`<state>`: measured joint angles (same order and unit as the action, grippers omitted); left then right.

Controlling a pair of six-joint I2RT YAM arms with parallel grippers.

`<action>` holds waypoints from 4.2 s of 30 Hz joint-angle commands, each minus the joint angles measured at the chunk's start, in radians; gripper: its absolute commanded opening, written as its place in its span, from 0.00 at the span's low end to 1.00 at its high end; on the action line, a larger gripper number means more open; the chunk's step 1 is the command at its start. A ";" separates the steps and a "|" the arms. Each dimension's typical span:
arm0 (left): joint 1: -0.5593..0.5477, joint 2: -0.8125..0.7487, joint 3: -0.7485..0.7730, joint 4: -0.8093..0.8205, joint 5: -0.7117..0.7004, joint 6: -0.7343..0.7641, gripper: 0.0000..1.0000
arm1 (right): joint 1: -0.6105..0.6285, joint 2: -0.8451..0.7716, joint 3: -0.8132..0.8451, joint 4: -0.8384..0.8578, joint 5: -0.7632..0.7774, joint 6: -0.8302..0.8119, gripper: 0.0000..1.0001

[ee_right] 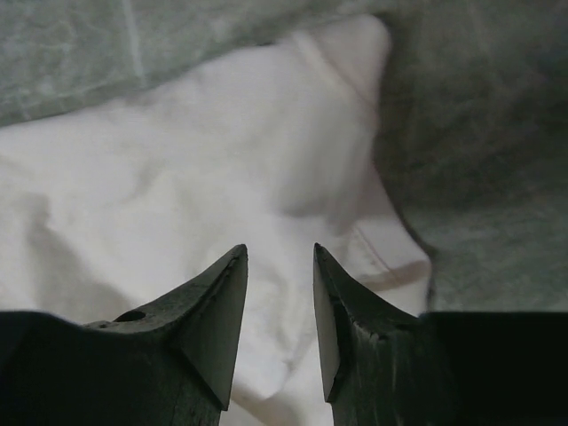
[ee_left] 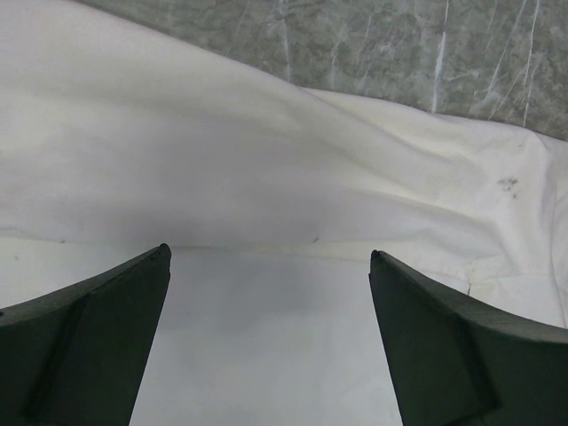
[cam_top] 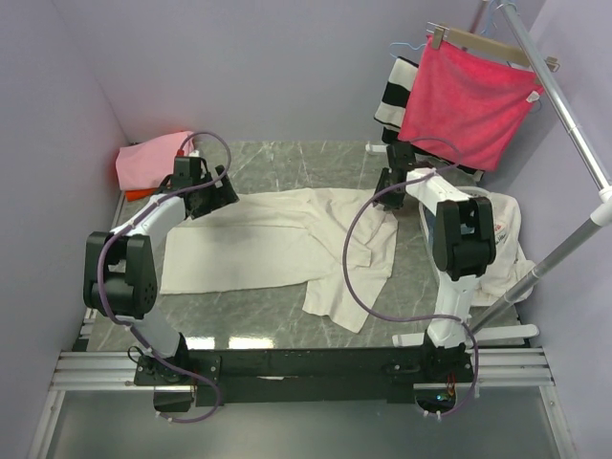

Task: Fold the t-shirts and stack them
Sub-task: Fold the tshirt

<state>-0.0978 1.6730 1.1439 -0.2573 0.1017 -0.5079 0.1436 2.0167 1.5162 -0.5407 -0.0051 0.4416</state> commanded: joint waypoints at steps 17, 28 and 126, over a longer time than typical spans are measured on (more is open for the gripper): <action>-0.002 0.030 0.028 0.001 -0.010 0.029 0.99 | -0.098 0.062 0.044 0.059 -0.055 -0.004 0.46; -0.002 0.048 0.037 -0.010 -0.025 0.035 0.99 | -0.104 0.045 0.078 0.102 -0.017 -0.017 0.00; 0.035 -0.637 -0.493 -0.065 -0.350 -0.273 0.99 | 0.284 -0.886 -0.815 0.033 -0.127 0.133 0.67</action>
<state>-0.0647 1.1564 0.7490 -0.2127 -0.1993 -0.6640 0.3855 1.2160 0.8017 -0.4370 -0.1490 0.4660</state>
